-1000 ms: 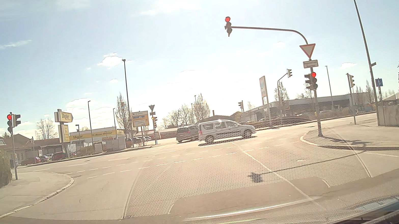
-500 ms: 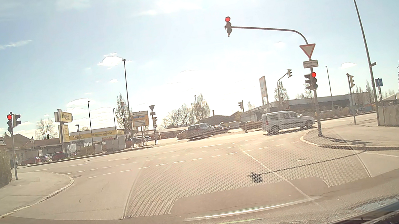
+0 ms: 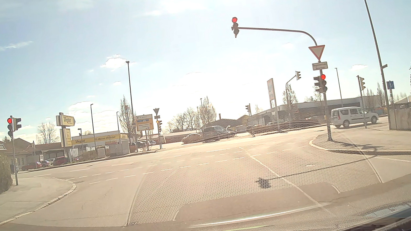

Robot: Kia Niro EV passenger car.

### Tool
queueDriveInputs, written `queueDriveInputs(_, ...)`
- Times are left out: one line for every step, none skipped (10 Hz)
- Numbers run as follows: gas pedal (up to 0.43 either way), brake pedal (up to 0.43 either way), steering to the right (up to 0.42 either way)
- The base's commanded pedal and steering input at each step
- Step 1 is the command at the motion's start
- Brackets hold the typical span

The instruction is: Follow the waypoints while adhering to traffic rules and regulations

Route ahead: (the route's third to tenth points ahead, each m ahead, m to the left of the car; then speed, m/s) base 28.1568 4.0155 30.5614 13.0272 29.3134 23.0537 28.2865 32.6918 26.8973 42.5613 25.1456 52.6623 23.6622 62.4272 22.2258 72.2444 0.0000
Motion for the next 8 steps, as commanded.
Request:
queueDriveInputs(0.0,0.341,0.0)
queueDriveInputs(0.0,0.341,0.0)
queueDriveInputs(0.0,0.341,0.0)
queueDriveInputs(0.0,0.341,0.0)
queueDriveInputs(0.0,0.341,0.0)
queueDriveInputs(0.0,0.341,0.0)
queueDriveInputs(0.0,0.341,0.0)
queueDriveInputs(0.0,0.341,0.0)
